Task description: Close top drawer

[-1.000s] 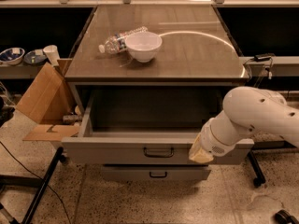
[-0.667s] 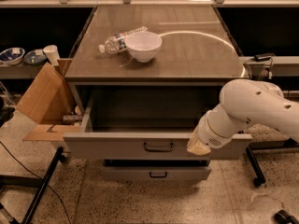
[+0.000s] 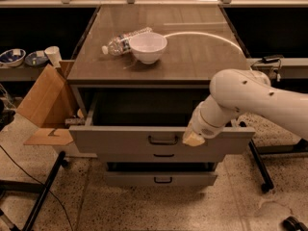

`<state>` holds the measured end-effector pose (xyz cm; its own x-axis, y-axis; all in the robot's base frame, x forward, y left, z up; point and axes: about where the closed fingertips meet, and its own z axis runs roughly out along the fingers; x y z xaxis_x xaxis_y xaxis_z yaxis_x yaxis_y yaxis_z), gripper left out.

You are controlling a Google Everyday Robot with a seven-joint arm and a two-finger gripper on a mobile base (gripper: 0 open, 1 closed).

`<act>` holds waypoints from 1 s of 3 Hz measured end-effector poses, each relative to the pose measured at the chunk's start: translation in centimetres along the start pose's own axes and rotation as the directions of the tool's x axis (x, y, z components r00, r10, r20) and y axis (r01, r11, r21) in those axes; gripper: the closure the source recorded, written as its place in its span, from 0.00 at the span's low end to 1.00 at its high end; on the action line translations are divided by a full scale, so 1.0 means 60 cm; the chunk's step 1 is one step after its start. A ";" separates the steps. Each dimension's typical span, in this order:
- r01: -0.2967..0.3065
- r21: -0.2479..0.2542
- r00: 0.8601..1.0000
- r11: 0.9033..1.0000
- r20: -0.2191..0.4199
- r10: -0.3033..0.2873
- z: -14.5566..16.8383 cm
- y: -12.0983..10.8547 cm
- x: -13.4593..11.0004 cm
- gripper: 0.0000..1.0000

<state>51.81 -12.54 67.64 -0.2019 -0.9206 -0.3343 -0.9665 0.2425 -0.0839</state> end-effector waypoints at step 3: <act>-0.013 0.016 1.000 1.000 -0.021 0.013 0.039 -0.072 -0.040 1.00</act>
Offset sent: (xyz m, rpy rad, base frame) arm 0.0506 0.0273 -0.0197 -0.0120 0.0107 -0.0038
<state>56.82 -10.65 66.60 -0.2177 -0.9236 -0.3155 -0.9613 0.2589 -0.0944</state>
